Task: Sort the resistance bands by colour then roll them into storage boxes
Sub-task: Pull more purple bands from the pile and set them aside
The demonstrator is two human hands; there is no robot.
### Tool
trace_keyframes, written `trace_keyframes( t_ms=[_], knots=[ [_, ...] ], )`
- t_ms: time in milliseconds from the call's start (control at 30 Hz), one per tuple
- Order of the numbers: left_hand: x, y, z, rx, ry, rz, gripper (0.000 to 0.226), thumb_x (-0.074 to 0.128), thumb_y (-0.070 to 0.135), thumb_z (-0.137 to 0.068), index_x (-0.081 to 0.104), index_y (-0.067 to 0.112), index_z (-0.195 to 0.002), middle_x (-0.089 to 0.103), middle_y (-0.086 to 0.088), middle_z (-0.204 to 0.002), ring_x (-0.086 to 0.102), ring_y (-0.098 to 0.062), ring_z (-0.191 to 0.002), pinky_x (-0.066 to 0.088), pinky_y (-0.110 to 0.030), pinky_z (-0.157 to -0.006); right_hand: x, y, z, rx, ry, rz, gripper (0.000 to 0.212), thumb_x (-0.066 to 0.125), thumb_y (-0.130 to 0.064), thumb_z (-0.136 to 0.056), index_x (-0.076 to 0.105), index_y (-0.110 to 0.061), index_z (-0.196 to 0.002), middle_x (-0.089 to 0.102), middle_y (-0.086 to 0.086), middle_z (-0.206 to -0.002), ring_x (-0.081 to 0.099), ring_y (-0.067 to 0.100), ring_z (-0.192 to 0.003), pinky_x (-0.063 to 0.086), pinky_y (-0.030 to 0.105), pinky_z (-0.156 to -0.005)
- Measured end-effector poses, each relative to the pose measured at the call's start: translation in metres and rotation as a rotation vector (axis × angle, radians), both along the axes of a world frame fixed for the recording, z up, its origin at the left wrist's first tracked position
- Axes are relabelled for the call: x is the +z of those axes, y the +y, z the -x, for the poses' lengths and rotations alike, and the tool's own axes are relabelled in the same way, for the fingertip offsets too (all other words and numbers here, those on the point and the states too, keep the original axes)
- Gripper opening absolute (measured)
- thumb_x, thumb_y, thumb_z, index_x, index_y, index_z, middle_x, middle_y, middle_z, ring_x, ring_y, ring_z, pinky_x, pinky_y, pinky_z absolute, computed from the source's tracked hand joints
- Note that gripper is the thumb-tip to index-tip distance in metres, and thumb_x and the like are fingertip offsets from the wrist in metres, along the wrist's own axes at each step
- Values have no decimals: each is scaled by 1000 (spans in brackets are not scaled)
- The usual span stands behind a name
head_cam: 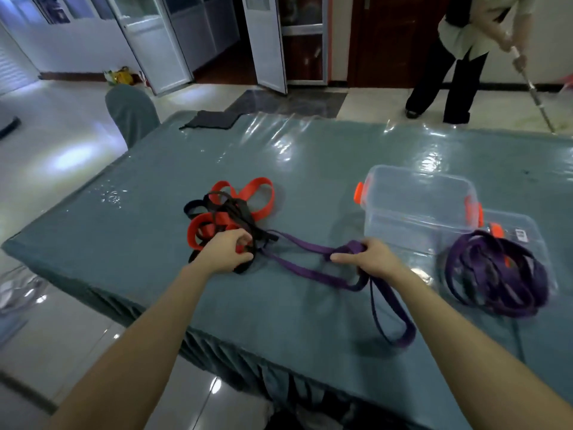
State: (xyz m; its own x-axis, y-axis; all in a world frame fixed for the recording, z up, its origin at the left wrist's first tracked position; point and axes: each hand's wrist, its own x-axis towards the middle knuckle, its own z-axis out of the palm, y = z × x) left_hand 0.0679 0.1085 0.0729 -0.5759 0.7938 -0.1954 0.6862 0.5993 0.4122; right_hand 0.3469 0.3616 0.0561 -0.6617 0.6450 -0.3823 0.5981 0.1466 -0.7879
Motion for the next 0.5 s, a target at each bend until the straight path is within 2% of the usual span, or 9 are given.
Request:
trace_keyframes(
  t_ms=[67, 133, 200, 267, 367, 400, 433, 500],
  knots=[
    [-18, -3, 9, 0, 42, 36, 42, 81, 30, -90, 69, 22, -129, 71, 0, -129, 67, -22, -120, 56, -43, -103, -19, -8, 13, -15, 2, -38, 61, 84, -74, -73, 72, -15, -79, 69, 7, -71, 68, 23, -69, 54, 41, -67],
    [-33, -2, 21, -14, 118, 54, 41, 78, 31, -90, 68, 23, -129, 68, -1, -128, 66, -26, -119, 55, -45, -101, -35, -10, 29, -26, -91, -216, 55, 67, -66, -94, 64, -12, -82, 68, 11, -82, 70, 35, -87, 50, 43, -70],
    [-43, 8, 37, -63, 237, 35, 46, 76, 32, -89, 66, 23, -132, 66, -3, -132, 62, -29, -124, 53, -47, -104, -52, -9, 47, -6, -266, -432, 49, 61, -53, -102, 63, -4, -105, 66, 18, -110, 64, 42, -110, 52, 44, -86],
    [-52, 23, 55, -106, 343, 14, 61, 78, 31, -89, 60, 19, -146, 61, -5, -147, 55, -31, -138, 48, -49, -113, -69, -11, 64, -14, -462, -597, 63, 65, -48, -99, 54, 4, -132, 55, 25, -135, 53, 44, -127, 50, 52, -104],
    [-69, 49, 83, -236, 438, 77, 82, 80, 35, -90, 44, 19, -162, 46, -4, -166, 40, -28, -155, 34, -50, -127, -79, -31, 86, 8, -766, -854, 80, 63, -42, -95, 39, 8, -153, 43, 30, -153, 38, 47, -145, 38, 66, -115],
    [-78, 57, 92, -287, 458, 119, 82, 79, 39, -91, 43, 20, -162, 48, -3, -165, 40, -27, -155, 29, -50, -129, -78, -37, 95, 23, -791, -917, 82, 61, -41, -95, 37, 8, -156, 39, 32, -158, 31, 49, -151, 31, 70, -119],
    [-85, 63, 100, -336, 478, 163, 77, 79, 43, -92, 48, 21, -159, 54, -3, -158, 44, -27, -151, 26, -49, -130, -77, -42, 105, 32, -727, -951, 84, 63, -43, -94, 38, 8, -156, 38, 32, -160, 28, 50, -154, 26, 70, -121],
    [-93, 66, 113, -442, 525, 203, 55, 76, 48, -92, 66, 23, -140, 66, -2, -131, 56, -27, -132, 28, -45, -127, -78, -47, 126, 126, -459, -890, 99, 76, -56, -85, 40, 3, -156, 37, 27, -164, 25, 43, -159, 25, 64, -126]
  ],
)
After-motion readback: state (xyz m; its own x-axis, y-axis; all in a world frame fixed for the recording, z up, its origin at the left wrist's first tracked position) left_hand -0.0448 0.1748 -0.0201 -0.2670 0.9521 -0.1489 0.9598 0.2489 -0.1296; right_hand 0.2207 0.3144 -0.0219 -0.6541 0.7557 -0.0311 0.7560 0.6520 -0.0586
